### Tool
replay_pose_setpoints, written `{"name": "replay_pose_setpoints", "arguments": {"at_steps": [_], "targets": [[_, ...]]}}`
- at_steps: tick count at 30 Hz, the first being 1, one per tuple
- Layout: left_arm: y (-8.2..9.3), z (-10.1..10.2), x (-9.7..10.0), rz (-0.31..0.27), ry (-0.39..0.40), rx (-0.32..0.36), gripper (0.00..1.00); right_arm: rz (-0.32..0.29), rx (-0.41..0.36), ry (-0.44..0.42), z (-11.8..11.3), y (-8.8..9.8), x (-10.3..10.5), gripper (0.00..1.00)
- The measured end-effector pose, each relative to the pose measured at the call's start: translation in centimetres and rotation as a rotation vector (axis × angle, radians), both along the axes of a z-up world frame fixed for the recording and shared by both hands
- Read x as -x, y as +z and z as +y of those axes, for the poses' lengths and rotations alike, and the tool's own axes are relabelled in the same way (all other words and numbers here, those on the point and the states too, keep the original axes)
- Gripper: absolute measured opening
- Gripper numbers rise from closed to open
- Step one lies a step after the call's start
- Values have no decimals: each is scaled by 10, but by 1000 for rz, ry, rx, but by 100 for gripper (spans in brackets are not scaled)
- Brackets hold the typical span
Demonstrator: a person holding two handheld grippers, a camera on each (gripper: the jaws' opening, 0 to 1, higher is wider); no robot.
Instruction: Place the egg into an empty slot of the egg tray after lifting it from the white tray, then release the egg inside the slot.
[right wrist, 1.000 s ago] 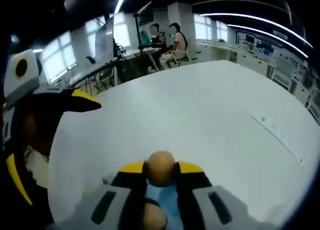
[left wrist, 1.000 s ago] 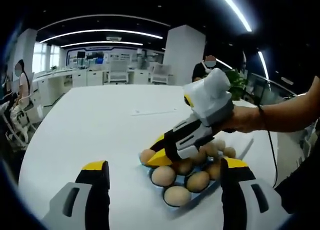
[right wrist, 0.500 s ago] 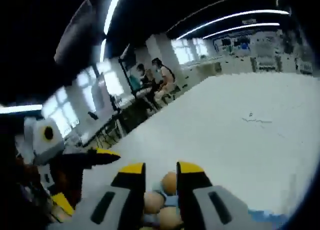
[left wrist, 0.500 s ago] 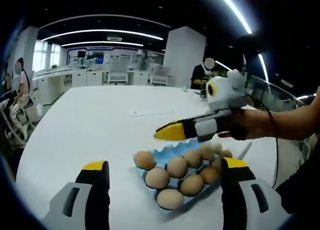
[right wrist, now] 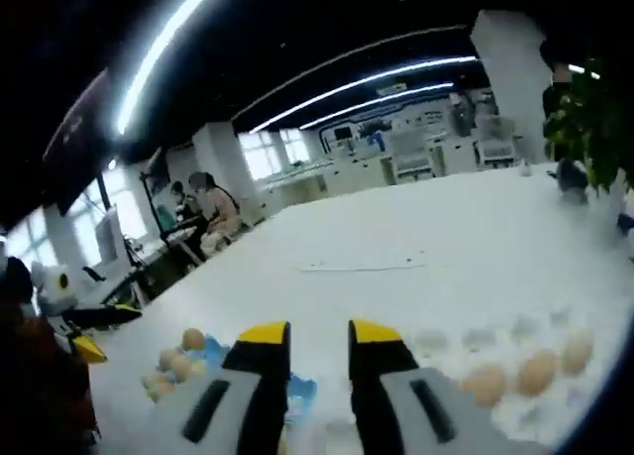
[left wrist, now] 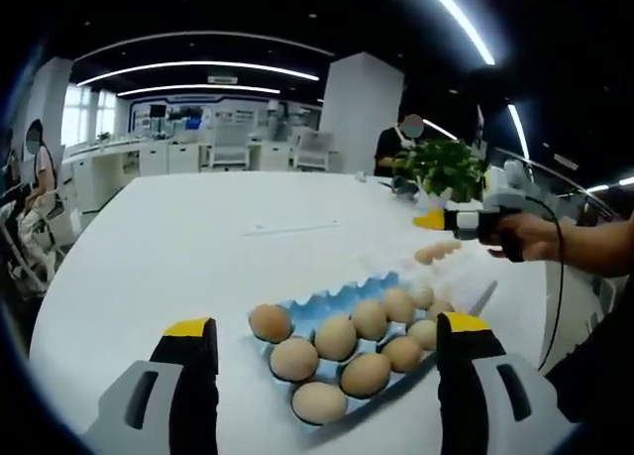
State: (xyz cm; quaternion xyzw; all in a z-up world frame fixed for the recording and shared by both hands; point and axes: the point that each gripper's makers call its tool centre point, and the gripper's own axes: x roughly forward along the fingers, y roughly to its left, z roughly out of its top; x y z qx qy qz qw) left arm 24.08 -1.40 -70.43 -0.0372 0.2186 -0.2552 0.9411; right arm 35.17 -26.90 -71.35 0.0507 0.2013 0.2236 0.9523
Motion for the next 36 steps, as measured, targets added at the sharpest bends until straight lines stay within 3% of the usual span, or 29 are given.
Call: {"name": "replay_pose_setpoints", "arguments": {"at_steps": [5,16,20,22,26,28,31,36], "targets": [[-1,-3,1,5,-5,-1,91,89,183,-18,-35,-32,9,21],[0,6,2,0,20,-11,91,171,278,52,-31,-66,1,24],[-1,10,1,2,29,-13,91,156,464,170,-28,-69,0,26],[-3,12,1,5,34,-16,90,176,498,195,-26,-71,-2,26],[-2,14,0,3,45,-13,90,226,446,182,-29,-71,-3,25],[-2,15,-1,2,49,-10,90,219,444,187,-30,-70,-2,25],[-2,18,-1,-2,57,-12,90,232,357,156,-30,-65,-2,25],[-4,22,-1,4,67,-13,91,199,82,49,-24,-32,-6,25]]}}
